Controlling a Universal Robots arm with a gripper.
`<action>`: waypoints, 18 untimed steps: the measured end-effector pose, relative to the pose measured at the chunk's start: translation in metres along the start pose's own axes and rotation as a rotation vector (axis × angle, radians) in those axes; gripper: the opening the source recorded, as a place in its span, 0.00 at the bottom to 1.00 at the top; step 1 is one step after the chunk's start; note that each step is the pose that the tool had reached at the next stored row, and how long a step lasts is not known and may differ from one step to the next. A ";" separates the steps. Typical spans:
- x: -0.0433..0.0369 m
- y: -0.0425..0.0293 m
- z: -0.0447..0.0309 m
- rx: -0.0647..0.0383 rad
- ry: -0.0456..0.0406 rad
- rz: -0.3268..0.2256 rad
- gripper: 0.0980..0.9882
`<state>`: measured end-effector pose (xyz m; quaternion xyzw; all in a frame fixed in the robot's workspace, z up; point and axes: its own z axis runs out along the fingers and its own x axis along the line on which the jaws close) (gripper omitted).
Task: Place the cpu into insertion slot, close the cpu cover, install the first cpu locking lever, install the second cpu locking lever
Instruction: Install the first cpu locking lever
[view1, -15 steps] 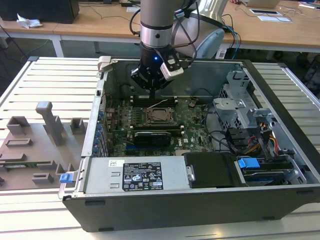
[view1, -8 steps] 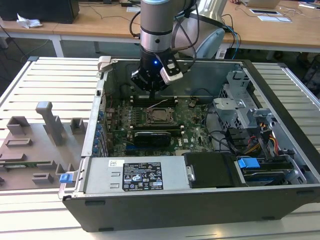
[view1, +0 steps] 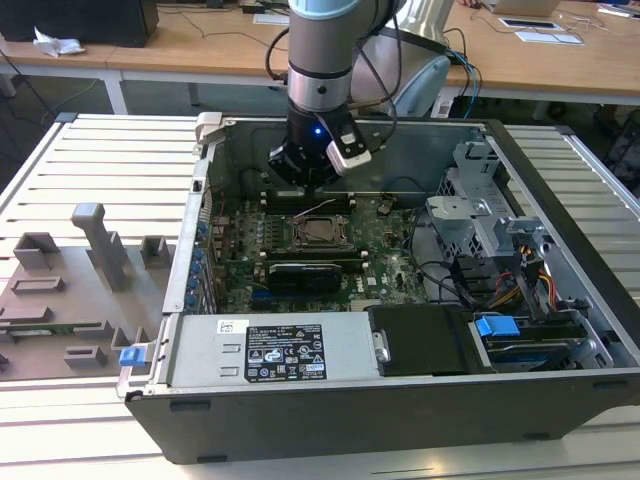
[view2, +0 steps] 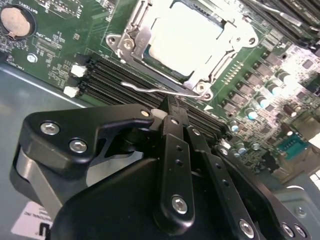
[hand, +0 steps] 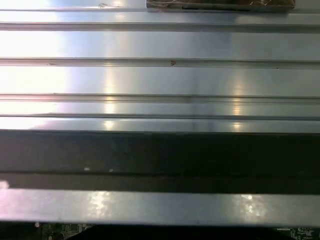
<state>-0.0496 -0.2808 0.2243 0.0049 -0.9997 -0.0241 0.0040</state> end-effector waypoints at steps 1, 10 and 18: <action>-0.0027 0.0002 0.0010 0.000 0.0007 0.000 0.01; -0.0220 0.0008 0.0092 0.000 0.0063 0.000 0.01; -0.0335 0.0001 0.0179 0.000 0.0099 0.001 0.01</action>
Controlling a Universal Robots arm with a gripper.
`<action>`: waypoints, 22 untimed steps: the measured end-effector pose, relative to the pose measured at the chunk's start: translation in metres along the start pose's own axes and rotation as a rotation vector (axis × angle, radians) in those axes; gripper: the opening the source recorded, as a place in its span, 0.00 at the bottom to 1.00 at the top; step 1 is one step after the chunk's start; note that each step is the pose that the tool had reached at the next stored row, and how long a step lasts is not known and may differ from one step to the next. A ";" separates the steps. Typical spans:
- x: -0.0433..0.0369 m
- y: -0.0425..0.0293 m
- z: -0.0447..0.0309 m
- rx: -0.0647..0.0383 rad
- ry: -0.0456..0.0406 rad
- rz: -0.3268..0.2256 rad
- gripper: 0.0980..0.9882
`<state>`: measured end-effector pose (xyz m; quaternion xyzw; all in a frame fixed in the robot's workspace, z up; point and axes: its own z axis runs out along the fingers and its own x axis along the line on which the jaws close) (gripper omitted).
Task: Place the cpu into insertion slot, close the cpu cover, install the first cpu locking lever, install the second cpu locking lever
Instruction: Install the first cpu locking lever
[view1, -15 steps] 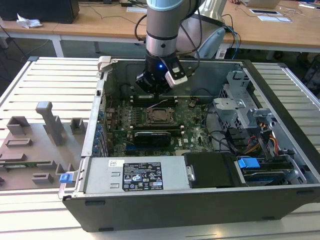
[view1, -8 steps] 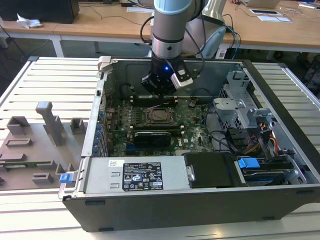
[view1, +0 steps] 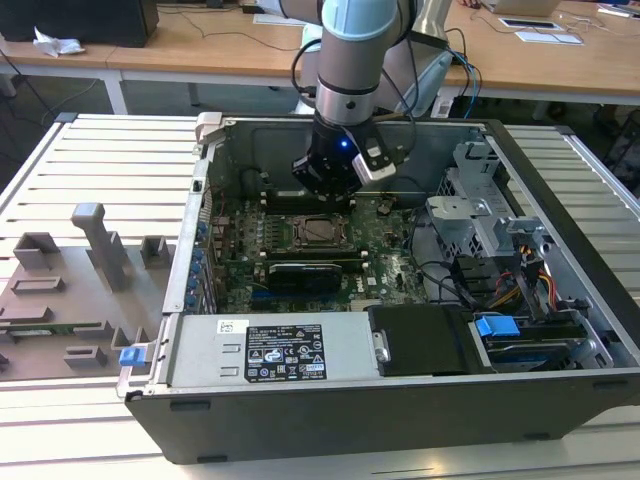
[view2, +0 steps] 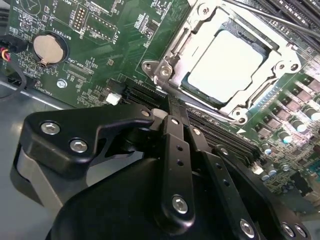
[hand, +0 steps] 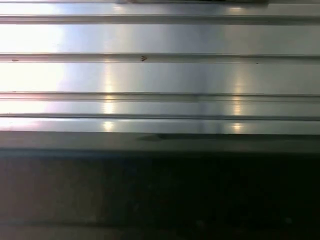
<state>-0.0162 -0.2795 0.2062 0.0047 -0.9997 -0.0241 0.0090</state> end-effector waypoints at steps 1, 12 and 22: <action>-0.0002 -0.0001 0.0007 0.000 0.0000 0.000 0.01; -0.0009 0.0004 0.0045 0.000 0.0001 0.000 0.01; -0.0007 -0.0074 -0.0049 0.024 0.0002 0.000 0.01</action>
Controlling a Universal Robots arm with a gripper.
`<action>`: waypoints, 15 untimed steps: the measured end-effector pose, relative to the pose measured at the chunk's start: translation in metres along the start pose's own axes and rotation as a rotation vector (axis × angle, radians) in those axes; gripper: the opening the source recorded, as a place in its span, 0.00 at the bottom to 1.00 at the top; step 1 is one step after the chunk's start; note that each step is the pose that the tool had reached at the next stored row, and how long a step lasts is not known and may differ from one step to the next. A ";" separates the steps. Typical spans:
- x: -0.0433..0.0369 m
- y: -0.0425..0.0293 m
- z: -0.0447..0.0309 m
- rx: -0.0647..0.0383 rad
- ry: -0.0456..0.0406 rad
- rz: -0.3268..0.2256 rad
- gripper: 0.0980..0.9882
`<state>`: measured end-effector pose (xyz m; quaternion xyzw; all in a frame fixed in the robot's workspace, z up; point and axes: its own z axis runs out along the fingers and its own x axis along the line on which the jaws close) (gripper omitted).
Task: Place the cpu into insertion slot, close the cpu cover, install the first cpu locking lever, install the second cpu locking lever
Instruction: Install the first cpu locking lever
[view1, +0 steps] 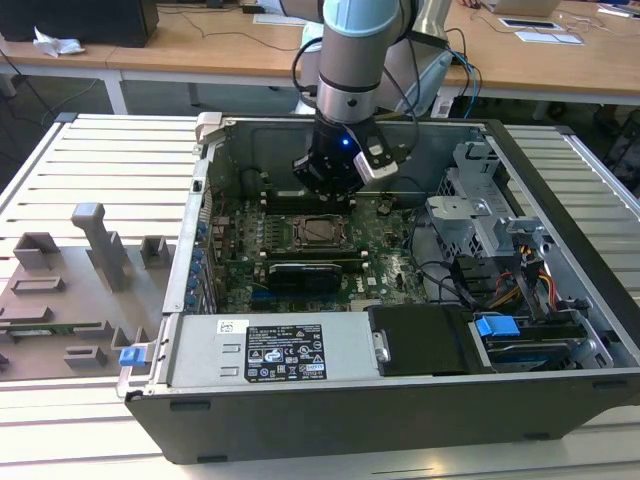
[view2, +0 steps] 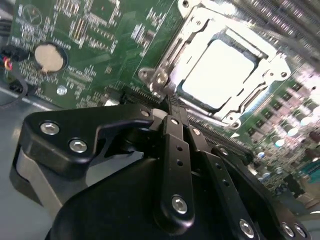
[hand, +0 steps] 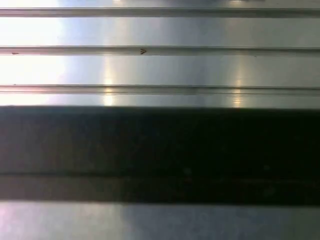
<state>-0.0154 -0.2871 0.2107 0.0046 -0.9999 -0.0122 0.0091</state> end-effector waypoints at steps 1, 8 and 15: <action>0.0000 -0.0037 -0.0001 0.010 0.0001 0.000 0.01; 0.0002 -0.0243 -0.0006 0.042 0.0003 0.001 0.01; 0.0004 -0.0243 -0.0085 0.042 0.0004 0.001 0.01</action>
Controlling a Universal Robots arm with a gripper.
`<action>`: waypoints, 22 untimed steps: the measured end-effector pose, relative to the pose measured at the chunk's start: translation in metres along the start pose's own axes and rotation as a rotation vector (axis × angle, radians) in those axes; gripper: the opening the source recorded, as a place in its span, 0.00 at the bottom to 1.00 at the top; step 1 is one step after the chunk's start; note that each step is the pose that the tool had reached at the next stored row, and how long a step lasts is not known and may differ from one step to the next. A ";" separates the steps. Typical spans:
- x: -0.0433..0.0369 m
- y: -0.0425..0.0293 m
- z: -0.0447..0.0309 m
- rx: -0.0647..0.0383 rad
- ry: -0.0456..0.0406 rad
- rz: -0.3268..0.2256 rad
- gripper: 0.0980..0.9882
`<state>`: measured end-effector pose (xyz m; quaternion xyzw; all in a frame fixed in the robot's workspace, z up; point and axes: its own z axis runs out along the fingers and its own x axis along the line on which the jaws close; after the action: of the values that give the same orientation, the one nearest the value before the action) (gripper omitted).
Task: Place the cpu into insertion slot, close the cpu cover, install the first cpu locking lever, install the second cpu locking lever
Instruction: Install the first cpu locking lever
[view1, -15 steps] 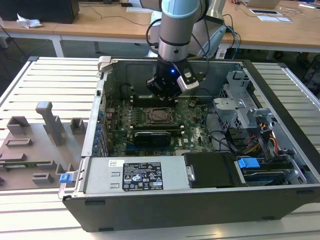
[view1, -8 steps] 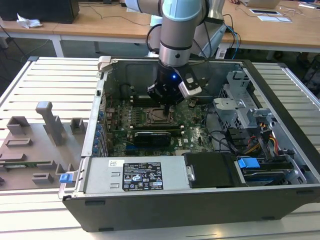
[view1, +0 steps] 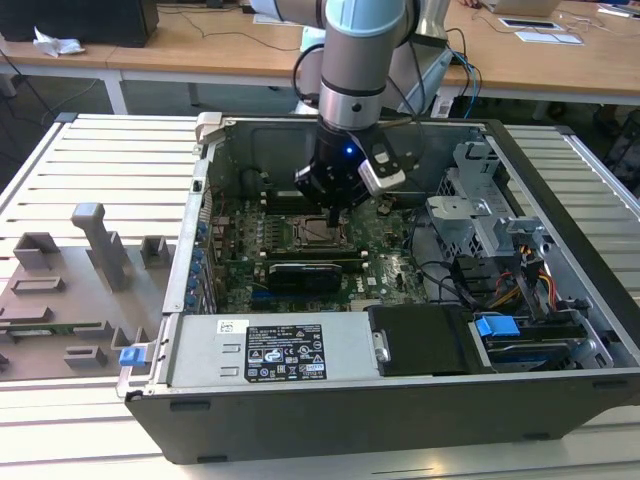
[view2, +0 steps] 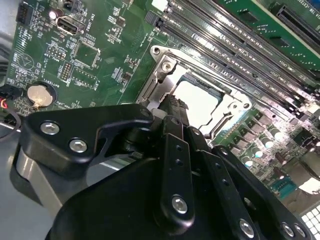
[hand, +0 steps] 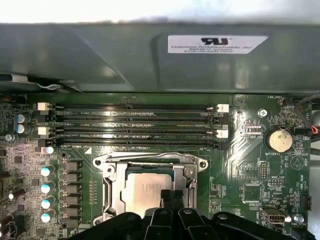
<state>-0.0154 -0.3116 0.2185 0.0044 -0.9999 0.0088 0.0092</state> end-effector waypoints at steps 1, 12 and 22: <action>0.0000 0.0000 -0.0009 0.000 0.0000 0.000 0.01; 0.0003 -0.0003 -0.0192 0.000 0.0000 0.000 0.01; 0.0003 -0.0003 -0.0195 0.000 0.0000 0.000 0.01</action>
<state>-0.0153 -0.3116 0.2381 0.0044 -0.9999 0.0088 0.0092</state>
